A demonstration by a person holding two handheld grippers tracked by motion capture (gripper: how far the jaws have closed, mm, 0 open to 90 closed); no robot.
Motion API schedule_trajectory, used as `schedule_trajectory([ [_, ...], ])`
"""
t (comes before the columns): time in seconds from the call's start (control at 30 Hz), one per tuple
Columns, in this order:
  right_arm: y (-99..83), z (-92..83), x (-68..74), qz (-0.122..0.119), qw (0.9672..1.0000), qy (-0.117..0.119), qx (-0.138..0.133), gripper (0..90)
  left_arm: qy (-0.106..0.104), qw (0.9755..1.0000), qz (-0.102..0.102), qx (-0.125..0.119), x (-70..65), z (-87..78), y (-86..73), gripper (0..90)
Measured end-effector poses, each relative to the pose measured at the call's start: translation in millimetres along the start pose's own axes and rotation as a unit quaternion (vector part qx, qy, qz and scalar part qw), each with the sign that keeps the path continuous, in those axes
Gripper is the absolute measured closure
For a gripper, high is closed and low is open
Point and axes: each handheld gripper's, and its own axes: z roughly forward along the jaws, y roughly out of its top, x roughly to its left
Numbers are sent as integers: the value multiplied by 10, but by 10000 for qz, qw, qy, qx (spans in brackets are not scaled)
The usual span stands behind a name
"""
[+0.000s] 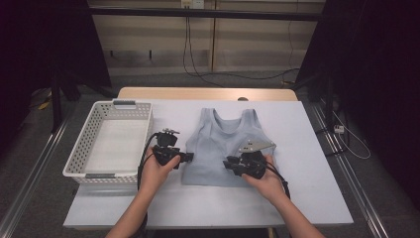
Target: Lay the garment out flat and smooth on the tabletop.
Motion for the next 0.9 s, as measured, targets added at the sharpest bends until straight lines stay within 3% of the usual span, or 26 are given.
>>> schedule_trajectory([
  [0.3,-113,-326,-252,412,9978,-476,-185,528,-173,9997,-160,93,57,91,3,452],
  [0.43,-185,-482,-381,607,9950,-748,-252,490,-321,9992,-160,198,52,127,8,563],
  [0.47,-216,-515,-422,656,9941,-828,-240,476,-437,9986,-165,244,45,132,13,634],
  [0.57,-325,-610,-530,813,9910,-1047,-170,447,-380,9988,-100,292,18,137,25,735],
  [0.67,-431,-713,-603,890,9887,-1201,-122,425,-439,9986,-196,236,36,92,39,802],
  [0.9,-622,-883,-686,1088,9839,-1417,28,393,-419,9989,-181,115,10,4,54,843],
])
